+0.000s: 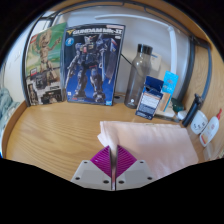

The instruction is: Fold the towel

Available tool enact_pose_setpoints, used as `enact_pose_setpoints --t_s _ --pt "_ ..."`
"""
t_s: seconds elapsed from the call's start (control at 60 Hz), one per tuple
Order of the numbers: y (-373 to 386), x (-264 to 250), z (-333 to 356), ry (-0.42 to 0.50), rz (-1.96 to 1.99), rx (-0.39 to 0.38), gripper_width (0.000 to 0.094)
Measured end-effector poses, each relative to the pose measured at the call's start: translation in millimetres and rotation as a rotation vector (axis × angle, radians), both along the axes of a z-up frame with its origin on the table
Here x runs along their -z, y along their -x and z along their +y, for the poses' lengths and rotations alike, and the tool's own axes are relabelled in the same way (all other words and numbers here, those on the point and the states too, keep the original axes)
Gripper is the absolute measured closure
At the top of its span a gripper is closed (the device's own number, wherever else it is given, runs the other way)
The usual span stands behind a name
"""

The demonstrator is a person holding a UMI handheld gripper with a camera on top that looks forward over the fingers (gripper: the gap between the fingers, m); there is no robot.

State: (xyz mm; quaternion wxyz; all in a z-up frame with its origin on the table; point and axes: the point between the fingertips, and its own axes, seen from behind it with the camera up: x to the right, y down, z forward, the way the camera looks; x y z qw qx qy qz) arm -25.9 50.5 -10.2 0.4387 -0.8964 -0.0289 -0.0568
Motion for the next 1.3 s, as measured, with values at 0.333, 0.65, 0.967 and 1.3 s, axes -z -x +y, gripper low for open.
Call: enact_pose_setpoints --t_s 0.333,0.65,0.967,1.3 --pt "-84.0 -130.7 10.2 -0.073 0.286 0.049 0.0902" --pt "-255.7 -86.6 0.8 0.010 0.203 0.135 0.0798" --pt "-280.2 -92.2 -16.4 -0.019 0.154 0.102 0.0457" --pt "-134.8 -237.1 -73.4 -0.188 0.232 -0.065 0.0082"
